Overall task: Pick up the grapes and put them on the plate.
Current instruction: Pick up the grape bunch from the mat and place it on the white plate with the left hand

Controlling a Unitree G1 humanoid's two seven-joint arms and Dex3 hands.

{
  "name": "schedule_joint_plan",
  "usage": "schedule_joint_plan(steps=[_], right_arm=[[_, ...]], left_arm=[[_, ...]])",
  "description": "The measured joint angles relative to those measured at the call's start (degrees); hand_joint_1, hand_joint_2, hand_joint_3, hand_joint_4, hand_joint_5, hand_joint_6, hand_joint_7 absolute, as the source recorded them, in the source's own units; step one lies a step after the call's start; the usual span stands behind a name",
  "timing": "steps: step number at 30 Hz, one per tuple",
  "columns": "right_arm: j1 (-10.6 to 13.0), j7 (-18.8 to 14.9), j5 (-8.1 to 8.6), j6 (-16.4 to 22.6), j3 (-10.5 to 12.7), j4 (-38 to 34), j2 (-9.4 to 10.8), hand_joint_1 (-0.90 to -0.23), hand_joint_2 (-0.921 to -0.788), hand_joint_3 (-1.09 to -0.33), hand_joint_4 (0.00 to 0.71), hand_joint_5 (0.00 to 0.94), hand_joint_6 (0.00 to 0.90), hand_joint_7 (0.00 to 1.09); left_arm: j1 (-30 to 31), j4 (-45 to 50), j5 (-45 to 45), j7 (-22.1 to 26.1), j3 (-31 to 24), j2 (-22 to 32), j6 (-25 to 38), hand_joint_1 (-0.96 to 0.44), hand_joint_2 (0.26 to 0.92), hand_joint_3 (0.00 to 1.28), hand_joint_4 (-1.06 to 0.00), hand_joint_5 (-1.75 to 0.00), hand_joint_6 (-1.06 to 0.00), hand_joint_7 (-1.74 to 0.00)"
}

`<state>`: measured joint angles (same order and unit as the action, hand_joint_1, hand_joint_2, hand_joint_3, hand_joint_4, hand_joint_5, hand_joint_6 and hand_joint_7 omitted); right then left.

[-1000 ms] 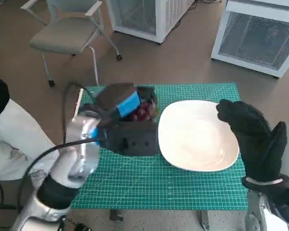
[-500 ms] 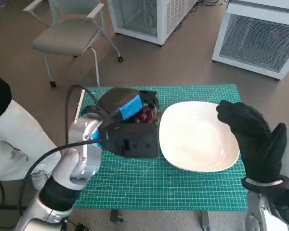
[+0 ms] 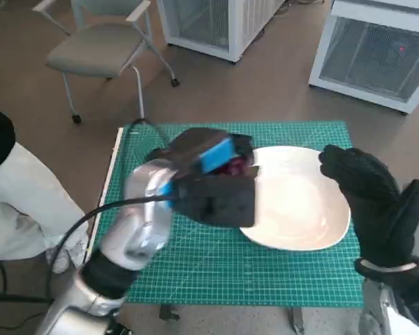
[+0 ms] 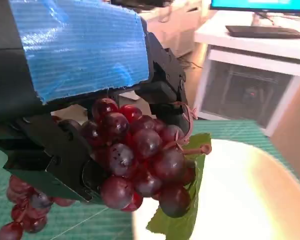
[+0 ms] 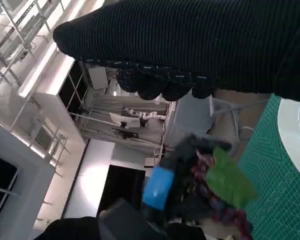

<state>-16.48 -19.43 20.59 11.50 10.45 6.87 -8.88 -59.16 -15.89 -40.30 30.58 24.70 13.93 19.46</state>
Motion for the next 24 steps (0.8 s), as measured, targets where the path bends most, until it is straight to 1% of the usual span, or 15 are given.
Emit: schedule_joint_plan(steps=[3,5,7,8,9,11,13,16,17,19,20,21,22,24], right_arm=[[0.51,0.07,0.09,-0.27,0.46,0.69,-0.01,-0.431,-0.921,-0.633,0.438,0.627,0.184,0.94],[0.97,0.16,0.21,-0.46,0.78,1.16,-0.02,-0.432,-0.921,-0.632,0.44,0.627,0.184,0.94],[1.4,0.23,0.42,-0.63,1.02,1.52,-0.02,-0.434,-0.921,-0.63,0.443,0.628,0.185,0.94],[1.6,0.26,0.51,-0.68,1.14,1.68,-0.02,-0.434,-0.921,-0.63,0.443,0.628,0.186,0.94],[1.79,0.32,0.58,-0.7,1.29,1.84,-0.02,-0.434,-0.921,-0.629,0.444,0.628,0.186,0.94],[2.06,0.51,0.59,-0.71,1.59,2.14,-0.03,-0.435,-0.921,-0.628,0.445,0.628,0.188,0.94],[2.18,0.77,0.56,-0.7,1.83,2.39,-0.03,-0.435,-0.921,-0.627,0.445,0.627,0.189,0.93],[2.4,1.23,0.44,-0.68,2.08,2.82,-0.03,-0.436,-0.921,-0.626,0.446,0.626,0.19,0.93],[2.52,1.43,0.34,-0.66,2.17,2.97,-0.03,-0.437,-0.921,-0.626,0.446,0.625,0.191,0.93],[2.79,1.81,0.01,-0.62,2.33,3.22,-0.03,-0.438,-0.921,-0.625,0.447,0.624,0.192,0.93],[2.93,1.99,-0.19,-0.61,2.4,3.31,-0.03,-0.439,-0.921,-0.625,0.447,0.623,0.193,0.93],[3.04,2.13,-0.36,-0.6,2.45,3.37,-0.03,-0.439,-0.921,-0.625,0.448,0.622,0.193,0.93],[3.14,2.25,-0.48,-0.59,2.5,3.42,-0.03,-0.44,-0.921,-0.625,0.448,0.622,0.194,0.93],[3.3,2.48,-0.63,-0.55,2.57,3.49,-0.03,-0.441,-0.921,-0.624,0.449,0.621,0.194,0.92]], left_arm=[[-3.17,-2.58,0.21,0.0,0.58,-2.14,-0.08,0.0,0.892,0.05,-0.77,-1.2,-0.72,-0.95],[-5.21,-4.33,0.49,-0.09,0.83,-3.53,-0.32,0.0,0.892,0.08,-0.71,-1.2,-0.69,-1.05],[-7.13,-6.21,0.77,-0.34,1.13,-4.88,-0.75,0.0,0.857,0.18,-0.67,-1.22,-0.66,-1.14],[-8.03,-7.26,0.92,-0.55,1.28,-5.53,-1.11,0.0,0.825,0.24,-0.66,-1.25,-0.66,-1.14],[-8.93,-8.45,1.14,-0.83,1.43,-6.2,-1.59,0.0,0.791,0.3,-0.65,-1.28,-0.67,-1.12],[-10.62,-11.18,1.76,-1.54,1.63,-7.5,-2.81,0.0,0.745,0.37,-0.67,-1.32,-0.7,-1.04],[-12.04,-14.07,2.42,-2.31,1.73,-8.66,-4.18,0.0,0.739,0.37,-0.72,-1.28,-0.7,-1.03],[-13.69,-18.21,3.0,-3.7,1.92,-10.06,-6.5,0.0,0.785,0.26,-0.79,-1.14,-0.67,-1.08],[-14.16,-19.59,3.13,-4.26,2.02,-10.48,-7.44,0.0,0.801,0.22,-0.81,-1.12,-0.67,-1.07],[-14.96,-22.22,3.38,-5.29,2.19,-11.29,-9.22,0.0,0.817,0.18,-0.81,-1.13,-0.69,-1.02],[-15.34,-23.53,3.52,-5.75,2.27,-11.7,-10.02,0.0,0.81,0.2,-0.8,-1.17,-0.71,-0.99],[-15.67,-24.75,3.67,-6.12,2.33,-12.07,-10.71,0.0,0.794,0.23,-0.78,-1.21,-0.72,-0.96],[-15.98,-25.92,3.83,-6.46,2.4,-12.4,-11.34,0.0,0.761,0.3,-0.75,-1.26,-0.73,-0.97],[-16.58,-28.19,4.12,-6.96,2.53,-13.02,-12.28,0.0,0.677,0.48,-0.7,-1.31,-0.7,-1.08]])
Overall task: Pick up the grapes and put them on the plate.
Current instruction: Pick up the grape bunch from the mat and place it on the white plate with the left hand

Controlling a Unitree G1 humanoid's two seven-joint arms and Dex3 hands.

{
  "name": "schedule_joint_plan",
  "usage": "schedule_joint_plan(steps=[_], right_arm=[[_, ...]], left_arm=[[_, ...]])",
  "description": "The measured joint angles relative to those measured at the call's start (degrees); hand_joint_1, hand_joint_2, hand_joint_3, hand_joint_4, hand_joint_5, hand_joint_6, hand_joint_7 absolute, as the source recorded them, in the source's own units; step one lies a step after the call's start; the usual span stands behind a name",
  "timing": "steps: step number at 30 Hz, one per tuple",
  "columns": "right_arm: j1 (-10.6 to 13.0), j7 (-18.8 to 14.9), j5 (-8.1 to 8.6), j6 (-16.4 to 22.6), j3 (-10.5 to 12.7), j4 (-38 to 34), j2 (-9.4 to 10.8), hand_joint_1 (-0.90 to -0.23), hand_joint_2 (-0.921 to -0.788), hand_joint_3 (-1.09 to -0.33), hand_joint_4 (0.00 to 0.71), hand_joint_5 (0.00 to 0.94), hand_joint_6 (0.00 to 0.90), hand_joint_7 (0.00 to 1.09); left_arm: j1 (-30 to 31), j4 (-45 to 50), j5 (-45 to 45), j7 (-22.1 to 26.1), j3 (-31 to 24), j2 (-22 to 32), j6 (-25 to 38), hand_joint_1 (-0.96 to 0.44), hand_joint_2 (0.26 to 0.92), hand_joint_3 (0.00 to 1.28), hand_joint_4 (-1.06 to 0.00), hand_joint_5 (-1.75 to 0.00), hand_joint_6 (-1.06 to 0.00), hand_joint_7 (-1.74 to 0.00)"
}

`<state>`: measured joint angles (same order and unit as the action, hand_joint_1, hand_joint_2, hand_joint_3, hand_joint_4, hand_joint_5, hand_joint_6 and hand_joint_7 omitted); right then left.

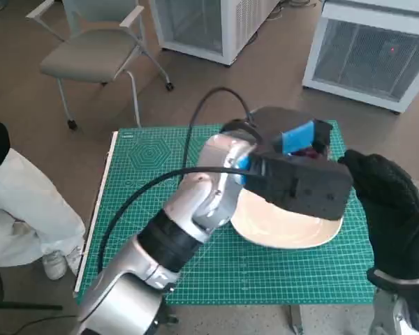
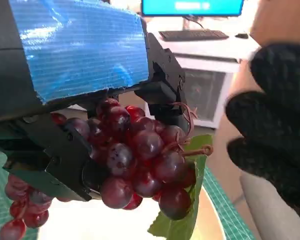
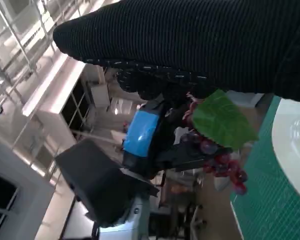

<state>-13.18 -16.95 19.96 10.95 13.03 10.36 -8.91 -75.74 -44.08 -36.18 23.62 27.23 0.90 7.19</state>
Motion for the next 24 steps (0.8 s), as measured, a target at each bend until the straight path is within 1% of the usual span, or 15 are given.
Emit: schedule_joint_plan(steps=[1,2,4,8,12,13,15,17,19,21,22,23,24], right_arm=[[0.06,0.11,-0.04,0.04,0.03,0.04,0.0,-0.442,-0.921,-0.624,0.449,0.62,0.195,0.92],[0.12,0.2,-0.07,0.1,0.04,0.07,0.0,-0.442,-0.921,-0.624,0.449,0.62,0.195,0.92],[0.17,0.31,-0.1,0.22,0.06,0.11,0.01,-0.442,-0.921,-0.624,0.45,0.619,0.196,0.92],[0.18,0.62,-0.27,0.45,0.05,0.12,0.02,-0.442,-0.921,-0.623,0.451,0.616,0.197,0.92],[0.21,1.1,-0.92,0.74,0.02,0.12,0.03,-0.442,-0.921,-0.623,0.452,0.614,0.198,0.92],[0.21,1.18,-1.05,0.8,0.01,0.12,0.03,-0.442,-0.921,-0.623,0.453,0.613,0.199,0.92],[0.21,1.28,-1.15,0.88,-0.02,0.11,0.04,-0.442,-0.921,-0.623,0.453,0.612,0.199,0.92],[0.2,1.31,-1.17,0.96,-0.05,0.1,0.04,-0.442,-0.921,-0.623,0.454,0.611,0.2,0.92],[0.2,1.31,-1.17,1.06,-0.11,0.06,0.06,-0.442,-0.921,-0.623,0.454,0.61,0.2,0.91],[0.19,1.31,-1.17,1.19,-0.18,-0.01,0.06,-0.442,-0.921,-0.623,0.455,0.609,0.201,0.91],[0.19,1.31,-1.17,1.26,-0.22,-0.07,0.07,-0.442,-0.921,-0.623,0.455,0.609,0.201,0.91],[0.19,1.31,-1.17,1.32,-0.25,-0.13,0.07,-0.442,-0.921,-0.623,0.455,0.608,0.201,0.91],[0.19,1.31,-1.17,1.39,-0.27,-0.21,0.07,-0.442,-0.921,-0.623,0.456,0.608,0.202,0.91]], left_arm=[[-0.31,-1.11,0.11,-0.2,0.05,-0.3,-0.31,0.0,0.64,0.56,-0.68,-1.32,-0.68,-1.15],[-0.64,-2.21,0.18,-0.38,0.08,-0.61,-0.54,0.0,0.618,0.61,-0.67,-1.33,-0.67,-1.2],[-1.22,-4.1,0.27,-0.64,0.15,-1.13,-0.84,0.0,0.591,0.67,-0.65,-1.34,-0.65,-1.26],[-2.02,-6.59,0.32,-0.98,0.27,-1.56,-1.37,0.0,0.57,0.73,-0.62,-1.37,-0.62,-1.32],[-2.44,-7.9,0.34,-1.23,0.33,-1.63,-1.49,0.0,0.566,0.75,-0.6,-1.38,-0.61,-1.35],[-2.52,-8.2,0.35,-1.26,0.33,-1.67,-1.5,0.0,0.567,0.74,-0.61,-1.38,-0.61,-1.35],[-2.66,-8.76,0.46,-1.29,0.33,-1.77,-1.51,0.0,0.583,0.7,-0.62,-1.39,-0.64,-1.26],[-2.75,-9.27,0.73,-1.29,0.28,-1.9,-1.53,0.0,0.622,0.61,-0.65,-1.4,-0.67,-1.12],[-2.81,-9.87,1.14,-1.29,0.1,-2.08,-1.56,0.0,0.682,0.49,-0.68,-1.38,-0.69,-1.03],[-2.84,-10.64,1.7,-1.29,-0.21,-2.32,-1.58,0.0,0.748,0.39,-0.67,-1.34,-0.66,-1.06],[-2.86,-11.06,2.05,-1.29,-0.38,-2.46,-1.58,0.02,0.764,0.37,-0.65,-1.33,-0.64,-1.06],[-2.86,-11.43,2.39,-1.26,-0.55,-2.6,-1.57,0.07,0.761,0.39,-0.64,-1.33,-0.59,-1.01],[-2.87,-11.8,2.78,-1.2,-0.73,-2.77,-1.53,0.13,0.738,0.44,-0.63,-1.35,-0.54,-0.91]])
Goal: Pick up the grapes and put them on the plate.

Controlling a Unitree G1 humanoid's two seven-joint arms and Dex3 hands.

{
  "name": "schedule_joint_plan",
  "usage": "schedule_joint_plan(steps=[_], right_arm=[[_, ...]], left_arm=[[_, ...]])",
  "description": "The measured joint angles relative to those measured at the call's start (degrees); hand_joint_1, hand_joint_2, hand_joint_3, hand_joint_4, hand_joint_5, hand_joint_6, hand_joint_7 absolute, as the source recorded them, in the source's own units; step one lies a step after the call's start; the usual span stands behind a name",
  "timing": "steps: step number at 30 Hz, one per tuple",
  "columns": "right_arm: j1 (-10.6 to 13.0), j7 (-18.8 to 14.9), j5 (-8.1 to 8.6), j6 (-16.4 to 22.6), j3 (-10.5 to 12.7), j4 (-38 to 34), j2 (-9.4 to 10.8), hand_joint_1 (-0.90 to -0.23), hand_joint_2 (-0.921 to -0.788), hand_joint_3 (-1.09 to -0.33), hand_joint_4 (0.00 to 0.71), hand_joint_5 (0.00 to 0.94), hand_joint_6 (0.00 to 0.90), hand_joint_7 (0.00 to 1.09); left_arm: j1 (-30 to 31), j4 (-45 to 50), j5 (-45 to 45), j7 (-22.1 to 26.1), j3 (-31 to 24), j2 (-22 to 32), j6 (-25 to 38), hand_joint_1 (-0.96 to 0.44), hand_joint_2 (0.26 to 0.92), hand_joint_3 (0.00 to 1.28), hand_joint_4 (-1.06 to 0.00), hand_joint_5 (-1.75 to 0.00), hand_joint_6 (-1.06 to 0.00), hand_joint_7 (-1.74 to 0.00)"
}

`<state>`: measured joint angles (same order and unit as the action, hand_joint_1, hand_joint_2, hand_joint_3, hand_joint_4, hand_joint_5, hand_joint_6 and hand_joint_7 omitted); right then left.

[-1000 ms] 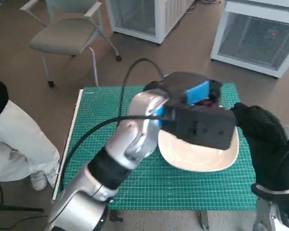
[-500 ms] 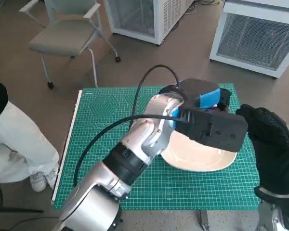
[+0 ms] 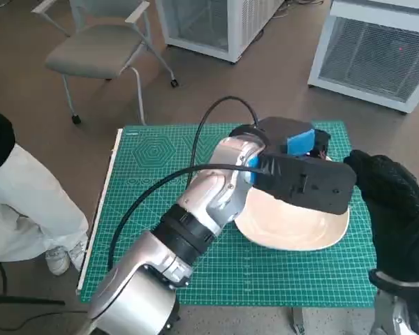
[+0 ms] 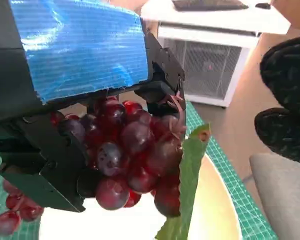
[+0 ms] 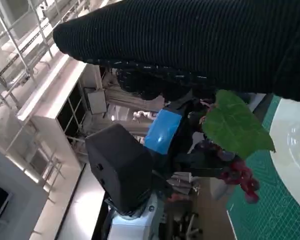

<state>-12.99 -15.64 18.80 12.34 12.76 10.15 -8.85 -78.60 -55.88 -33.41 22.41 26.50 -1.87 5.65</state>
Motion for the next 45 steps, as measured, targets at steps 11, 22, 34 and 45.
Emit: schedule_joint_plan(steps=[11,22,34,45], right_arm=[[-0.02,-0.01,0.06,0.54,-0.15,-0.61,-0.01,-0.442,-0.921,-0.622,0.459,0.603,0.208,0.91],[-0.07,-0.03,0.13,0.54,-0.34,-0.79,-0.02,-0.441,-0.921,-0.624,0.458,0.602,0.208,0.91],[-0.35,-0.24,0.39,0.53,-0.45,-1.29,-0.05,-0.441,-0.921,-0.625,0.458,0.603,0.206,0.91],[-0.63,-0.44,0.64,0.37,-0.47,-1.3,-0.21,-0.441,-0.921,-0.622,0.46,0.601,0.209,0.91]], left_arm=[[-0.41,-4.37,2.99,2.46,-1.12,-1.23,0.27,0.19,0.731,0.48,-0.45,-1.2,-0.17,-0.07],[-1.09,-5.96,2.5,3.17,-0.02,-0.69,-2.77,-0.45,0.916,0.06,-0.07,-0.04,-0.22,-0.03],[-0.99,-6.43,3.76,-0.35,-1.51,-0.48,-6.74,-0.44,0.921,0.04,-0.06,-0.01,-0.21,-0.02],[1.95,-4.81,6.69,-3.62,-4.83,1.42,-7.97,-0.45,0.921,0.04,-0.1,-0.02,-0.23,-0.02]])
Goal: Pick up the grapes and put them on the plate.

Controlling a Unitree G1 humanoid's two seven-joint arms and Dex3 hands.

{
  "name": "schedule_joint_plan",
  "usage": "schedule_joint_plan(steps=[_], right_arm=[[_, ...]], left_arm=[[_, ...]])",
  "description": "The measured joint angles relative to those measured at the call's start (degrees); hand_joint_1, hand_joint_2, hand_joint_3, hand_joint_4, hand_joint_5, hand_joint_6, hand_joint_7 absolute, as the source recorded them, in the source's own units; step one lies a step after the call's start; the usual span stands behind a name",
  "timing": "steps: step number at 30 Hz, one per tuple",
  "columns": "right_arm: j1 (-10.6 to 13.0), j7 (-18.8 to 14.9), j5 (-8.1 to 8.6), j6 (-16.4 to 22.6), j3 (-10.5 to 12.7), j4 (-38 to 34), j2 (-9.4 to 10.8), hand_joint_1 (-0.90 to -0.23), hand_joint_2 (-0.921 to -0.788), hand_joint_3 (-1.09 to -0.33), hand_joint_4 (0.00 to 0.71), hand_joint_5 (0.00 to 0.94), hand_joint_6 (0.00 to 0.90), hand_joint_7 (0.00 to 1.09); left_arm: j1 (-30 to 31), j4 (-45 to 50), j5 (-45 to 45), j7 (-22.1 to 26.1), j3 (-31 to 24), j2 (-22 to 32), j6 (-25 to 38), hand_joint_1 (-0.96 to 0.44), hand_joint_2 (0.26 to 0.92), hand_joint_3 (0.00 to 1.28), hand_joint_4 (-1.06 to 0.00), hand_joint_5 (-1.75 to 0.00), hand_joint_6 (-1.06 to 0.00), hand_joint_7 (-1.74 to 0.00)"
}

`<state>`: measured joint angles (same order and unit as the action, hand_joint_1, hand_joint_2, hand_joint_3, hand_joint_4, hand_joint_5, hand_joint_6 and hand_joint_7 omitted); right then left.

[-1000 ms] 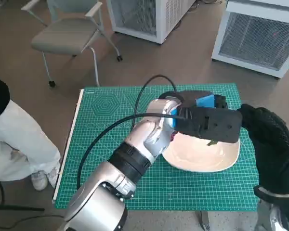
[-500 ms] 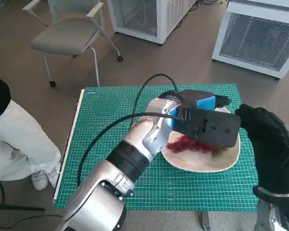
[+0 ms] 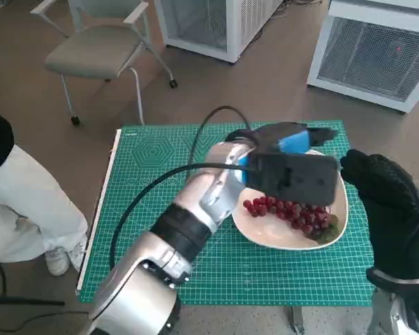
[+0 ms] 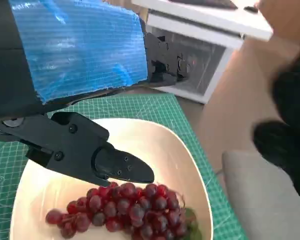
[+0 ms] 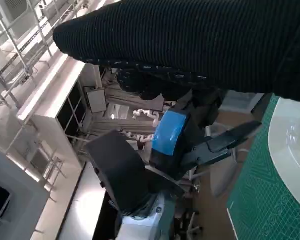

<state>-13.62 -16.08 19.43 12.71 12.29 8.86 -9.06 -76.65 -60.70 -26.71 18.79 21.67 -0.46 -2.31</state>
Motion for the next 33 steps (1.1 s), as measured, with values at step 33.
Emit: schedule_joint_plan(steps=[33], right_arm=[[-1.61,-0.66,0.54,0.03,-1.31,-1.93,0.19,-0.437,-0.921,-0.624,0.459,0.592,0.212,0.91]], left_arm=[[37.79,14.46,47.75,17.09,-35.48,3.95,-13.8,-0.31,0.921,0.09,-0.14,-0.01,-0.28,-0.01]])
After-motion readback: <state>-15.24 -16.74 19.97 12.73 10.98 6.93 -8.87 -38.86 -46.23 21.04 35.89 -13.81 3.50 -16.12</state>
